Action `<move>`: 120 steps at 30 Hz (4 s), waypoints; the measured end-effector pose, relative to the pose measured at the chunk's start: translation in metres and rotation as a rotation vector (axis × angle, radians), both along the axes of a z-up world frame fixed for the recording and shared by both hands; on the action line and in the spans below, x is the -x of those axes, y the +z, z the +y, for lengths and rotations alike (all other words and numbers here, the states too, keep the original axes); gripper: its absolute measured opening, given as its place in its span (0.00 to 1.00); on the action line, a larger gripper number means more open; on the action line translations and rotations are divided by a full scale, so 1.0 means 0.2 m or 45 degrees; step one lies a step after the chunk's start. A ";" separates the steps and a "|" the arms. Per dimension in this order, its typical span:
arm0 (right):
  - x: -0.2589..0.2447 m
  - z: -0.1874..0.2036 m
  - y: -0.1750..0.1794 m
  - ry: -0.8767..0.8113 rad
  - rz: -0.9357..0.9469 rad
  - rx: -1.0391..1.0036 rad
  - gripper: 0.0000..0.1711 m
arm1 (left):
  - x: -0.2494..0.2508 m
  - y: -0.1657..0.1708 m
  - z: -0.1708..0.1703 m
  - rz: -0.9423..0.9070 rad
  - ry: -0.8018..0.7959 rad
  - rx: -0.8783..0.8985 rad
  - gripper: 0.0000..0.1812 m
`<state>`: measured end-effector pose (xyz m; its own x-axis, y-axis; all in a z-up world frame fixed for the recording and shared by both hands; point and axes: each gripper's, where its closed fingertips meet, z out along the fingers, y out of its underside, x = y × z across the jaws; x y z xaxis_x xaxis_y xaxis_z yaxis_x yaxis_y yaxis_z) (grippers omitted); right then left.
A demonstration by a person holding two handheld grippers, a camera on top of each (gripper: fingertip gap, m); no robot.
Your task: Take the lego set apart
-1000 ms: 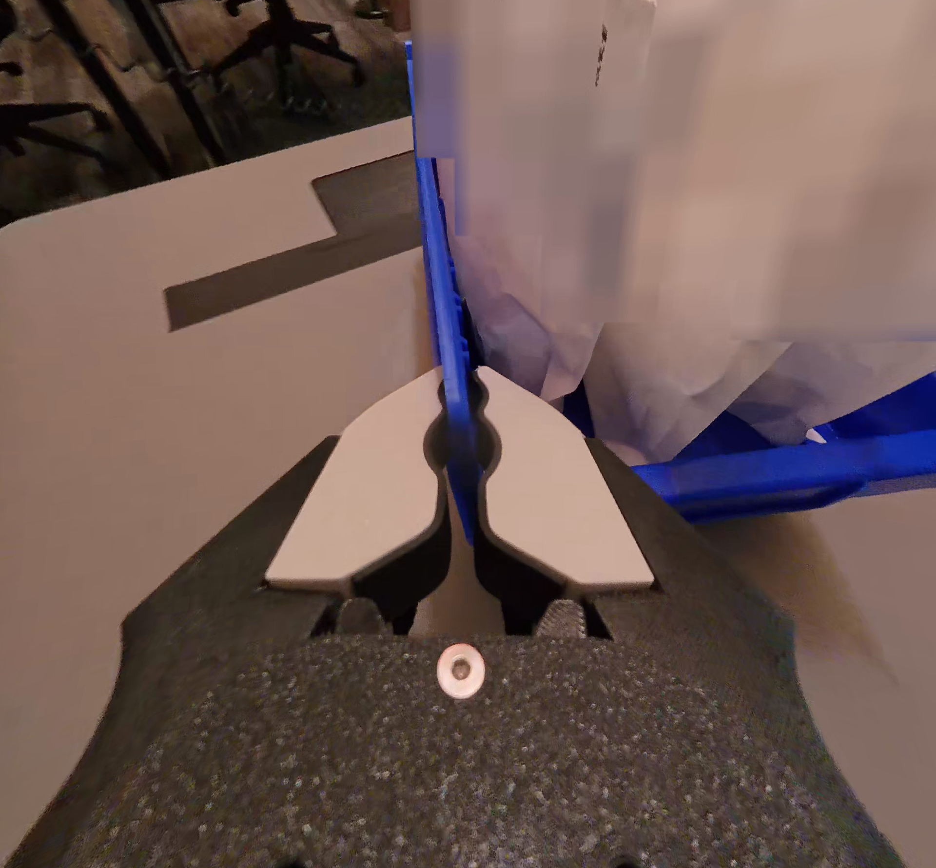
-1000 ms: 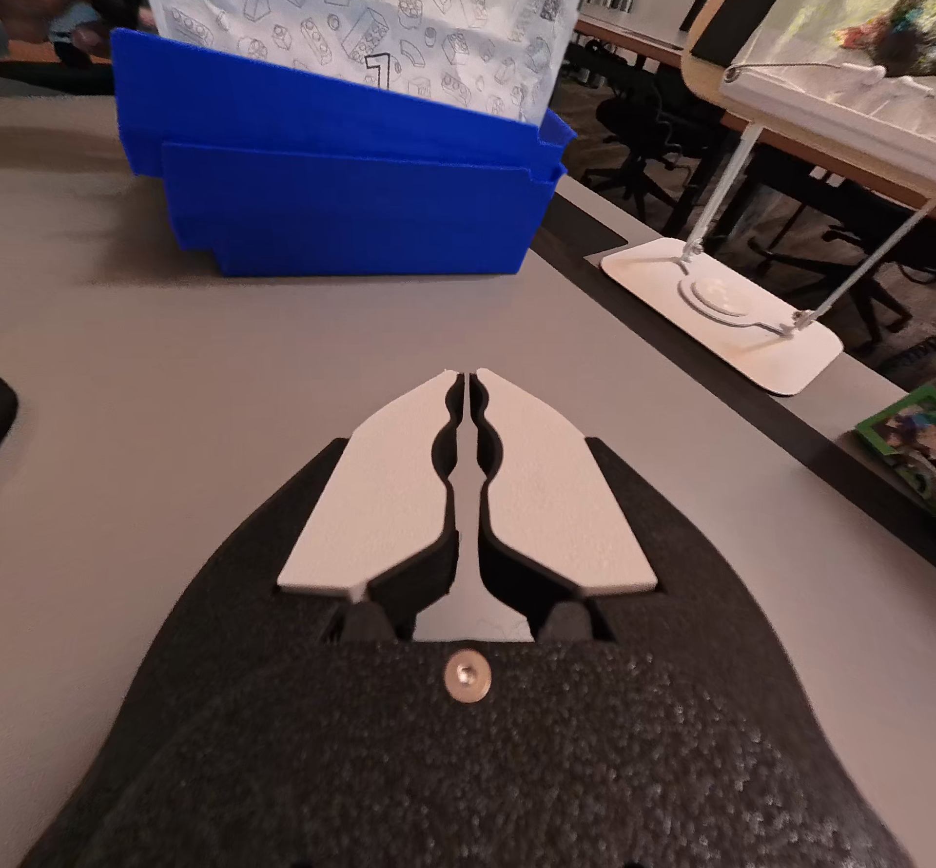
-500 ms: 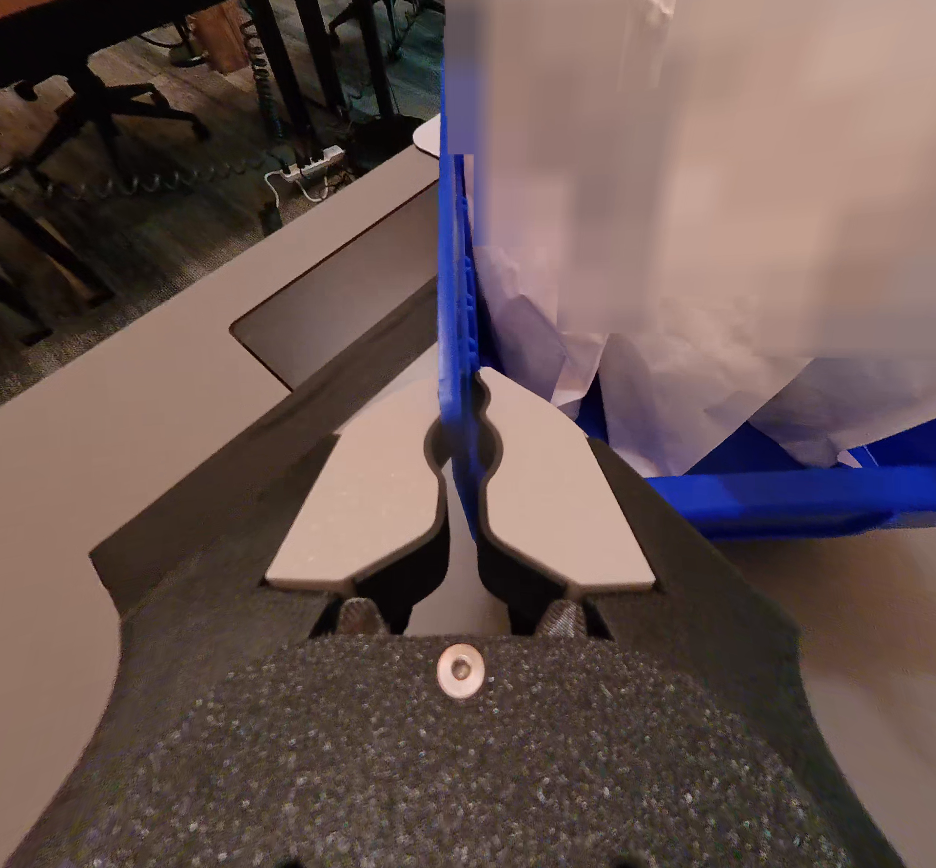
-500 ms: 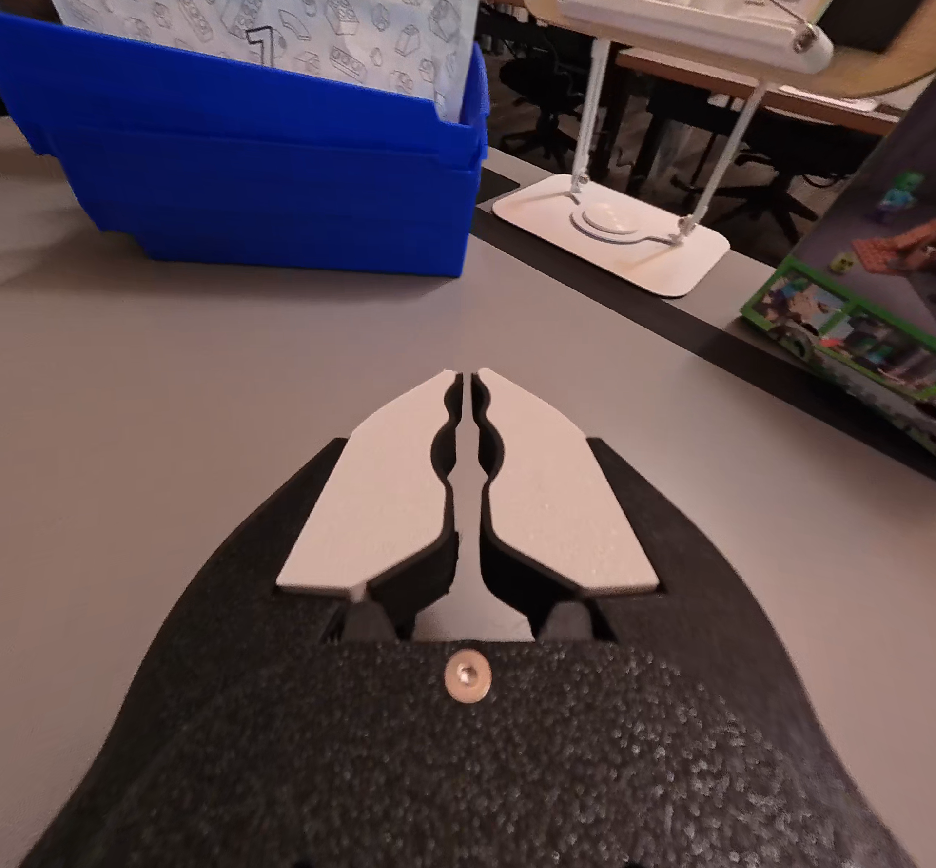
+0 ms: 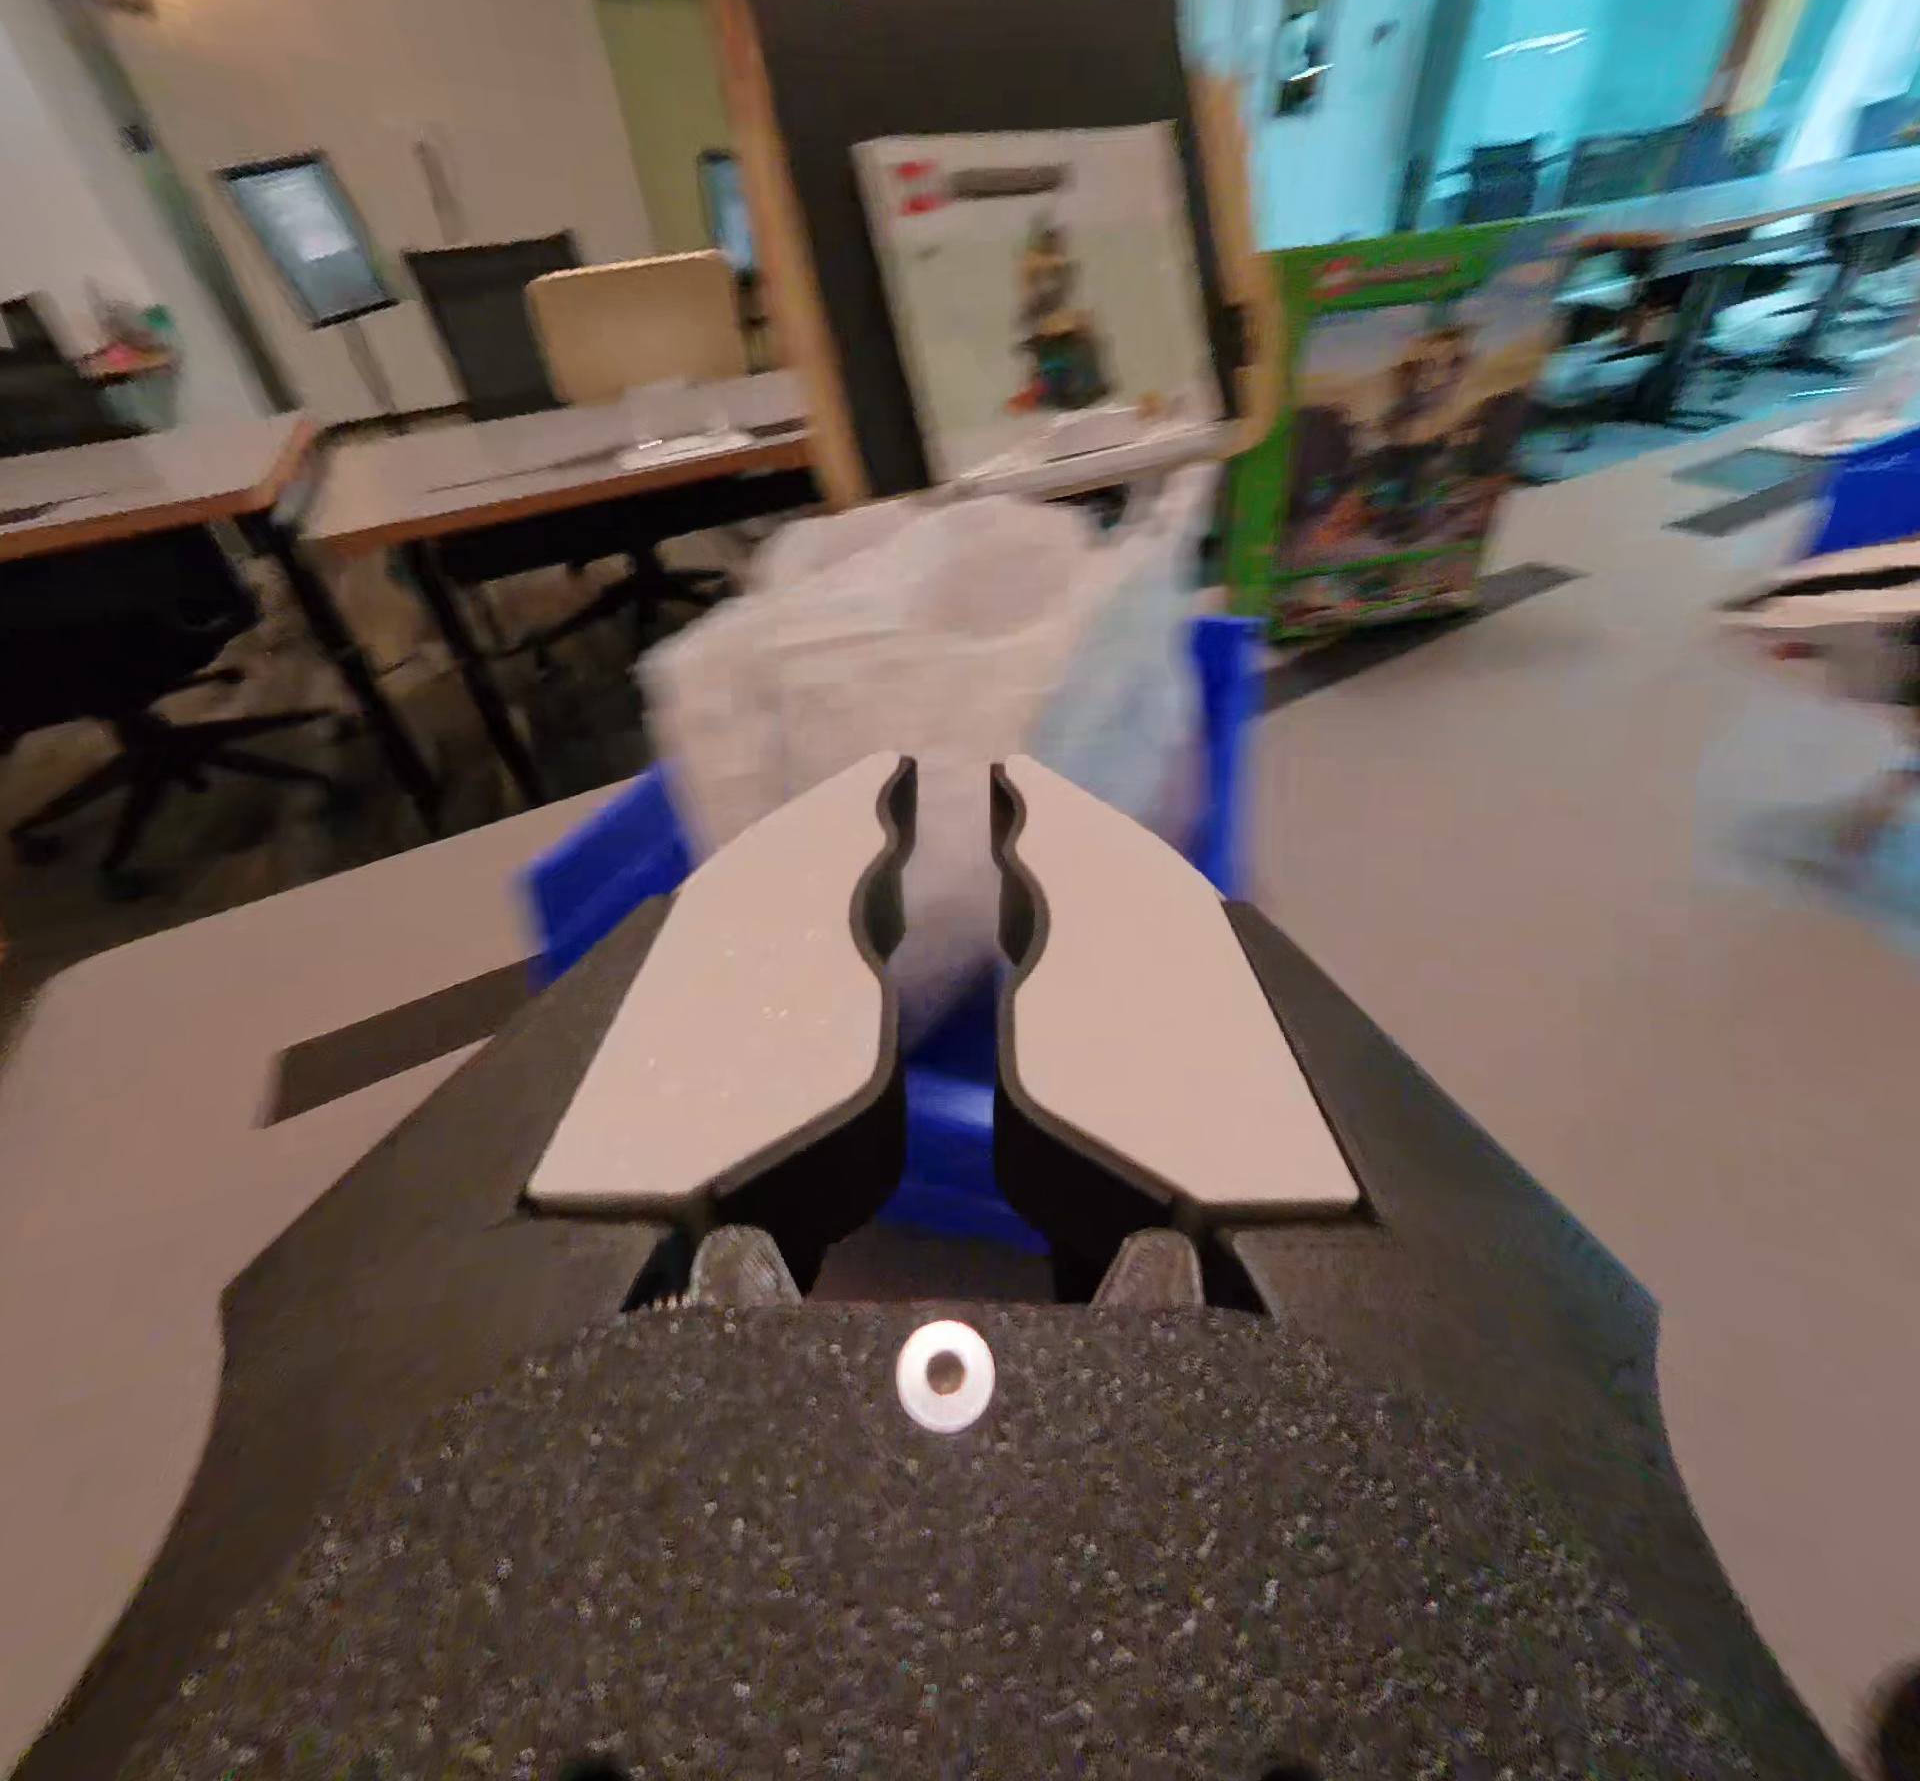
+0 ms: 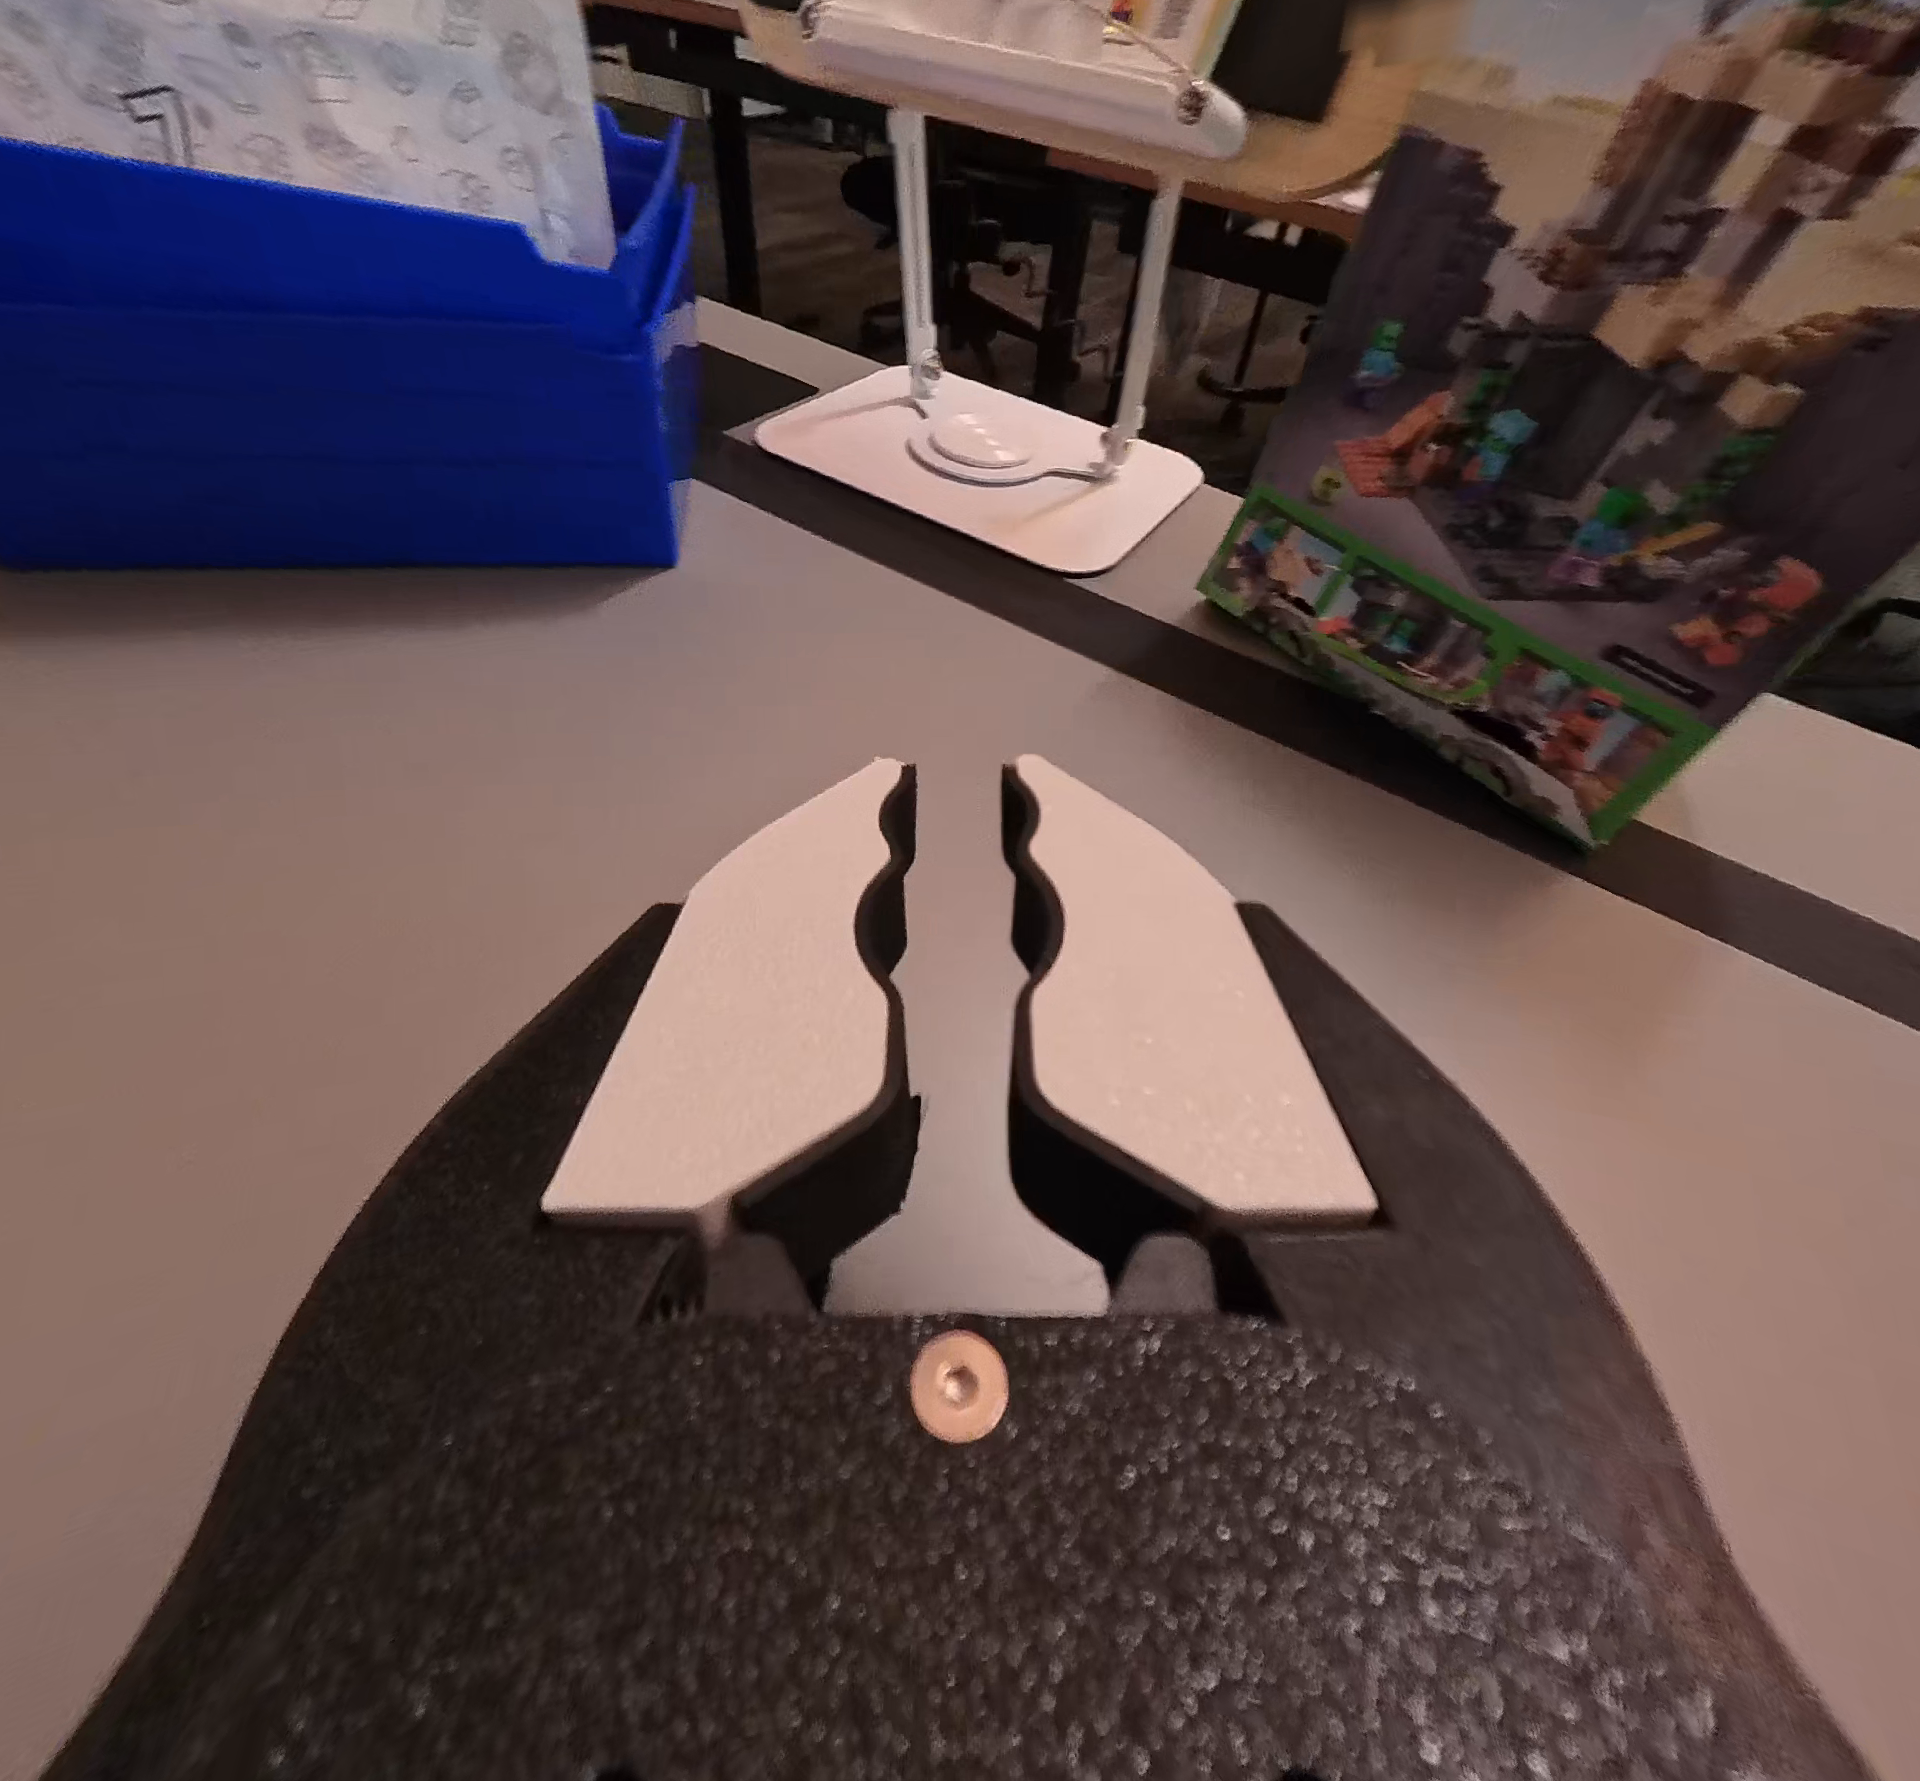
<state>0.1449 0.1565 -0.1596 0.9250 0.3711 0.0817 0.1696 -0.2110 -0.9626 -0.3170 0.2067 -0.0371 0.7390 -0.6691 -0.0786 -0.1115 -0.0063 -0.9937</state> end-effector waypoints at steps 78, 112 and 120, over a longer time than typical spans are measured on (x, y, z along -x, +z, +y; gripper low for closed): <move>0.22 -0.28 -0.20 0.194 -0.089 0.212 0.59 | -1.28 -0.78 -0.39 0.290 -0.532 0.227 0.34; 0.31 -0.32 -0.29 0.102 -0.285 0.340 0.48 | -1.35 -0.94 -0.42 0.613 -0.437 0.366 0.33; 0.30 -0.58 -0.08 0.282 -0.318 0.701 0.46 | -1.29 -0.76 -0.72 0.842 -0.712 0.732 0.28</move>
<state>0.0847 0.0402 -0.1750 0.7994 0.6001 0.0282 0.4711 -0.5970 -0.6493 -0.0593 0.0619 -0.1892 0.2372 -0.9679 0.0837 -0.7661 -0.2393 -0.5965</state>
